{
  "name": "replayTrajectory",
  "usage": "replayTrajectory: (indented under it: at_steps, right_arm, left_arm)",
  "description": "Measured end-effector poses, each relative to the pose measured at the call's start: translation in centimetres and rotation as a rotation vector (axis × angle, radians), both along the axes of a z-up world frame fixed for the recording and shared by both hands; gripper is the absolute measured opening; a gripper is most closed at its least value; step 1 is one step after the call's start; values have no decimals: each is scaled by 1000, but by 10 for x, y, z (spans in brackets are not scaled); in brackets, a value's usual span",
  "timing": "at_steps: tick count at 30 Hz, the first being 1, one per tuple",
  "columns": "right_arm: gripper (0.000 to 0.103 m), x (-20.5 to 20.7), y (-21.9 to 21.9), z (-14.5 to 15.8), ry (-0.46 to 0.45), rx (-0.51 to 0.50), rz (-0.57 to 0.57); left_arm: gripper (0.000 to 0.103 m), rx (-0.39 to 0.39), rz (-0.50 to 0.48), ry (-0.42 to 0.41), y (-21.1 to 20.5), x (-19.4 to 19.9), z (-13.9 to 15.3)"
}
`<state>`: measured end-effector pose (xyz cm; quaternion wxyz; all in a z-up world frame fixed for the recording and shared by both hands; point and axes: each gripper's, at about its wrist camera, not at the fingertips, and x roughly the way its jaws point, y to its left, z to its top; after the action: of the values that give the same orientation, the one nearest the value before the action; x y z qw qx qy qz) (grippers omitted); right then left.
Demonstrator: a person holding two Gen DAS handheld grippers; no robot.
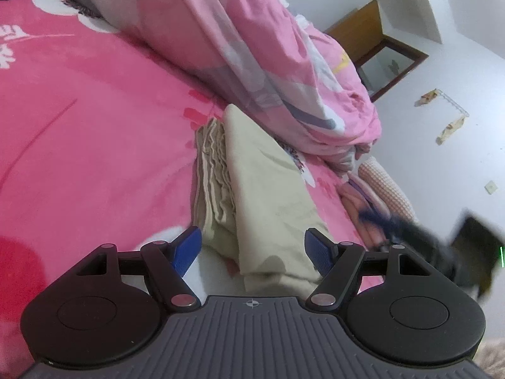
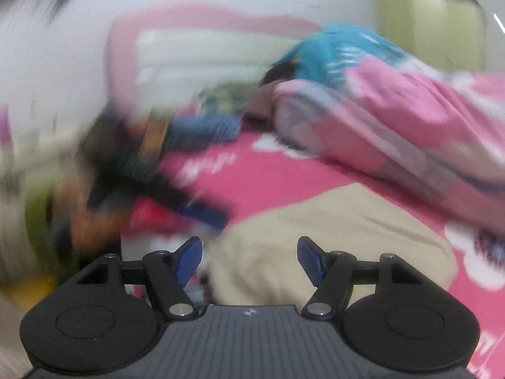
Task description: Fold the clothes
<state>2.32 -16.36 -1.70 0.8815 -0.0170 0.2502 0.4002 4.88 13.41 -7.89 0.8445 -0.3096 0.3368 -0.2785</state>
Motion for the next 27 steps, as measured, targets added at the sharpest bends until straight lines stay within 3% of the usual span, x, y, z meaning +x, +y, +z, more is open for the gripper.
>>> replayTrajectory:
  at_steps: [2,4,10,12,15,18,19,22,25,27]
  right_arm:
    - [69,47,-15,12,135,128,-69]
    - [69,92,-16,20,218,172,-121]
    - [70,211,23,-2,341,-3,-245]
    - [72,239,32,-21,409,-53,-284]
    - [73,266,31,-57,572,-50,-310]
    - [72,273,29,-75,657,-12,-272]
    - [65,273,29,-77,664,-1,-258]
    - [28,269,29,-72,624,29,-218]
    - [15,257,29,-58,549,29,-213]
    - [14,256,29,-53,522,45,-211]
  left_arm:
    - [72,19,2,1,-5,0,-1]
    - [65,47,10,1,-11,1,-3]
    - [40,66,34,6,-20,-1,-9]
    - [35,76,35,-7,-22,-3,-8]
    - [29,91,39,-34,-24,-5,-8]
    - [23,105,45,-61,-25,-5,-7]
    - [20,113,47,-71,-26,-6,-6]
    - [15,125,54,-101,-28,-6,-4]
    - [12,113,65,-132,-27,-7,2]
    - [11,102,79,-157,-25,-6,9]
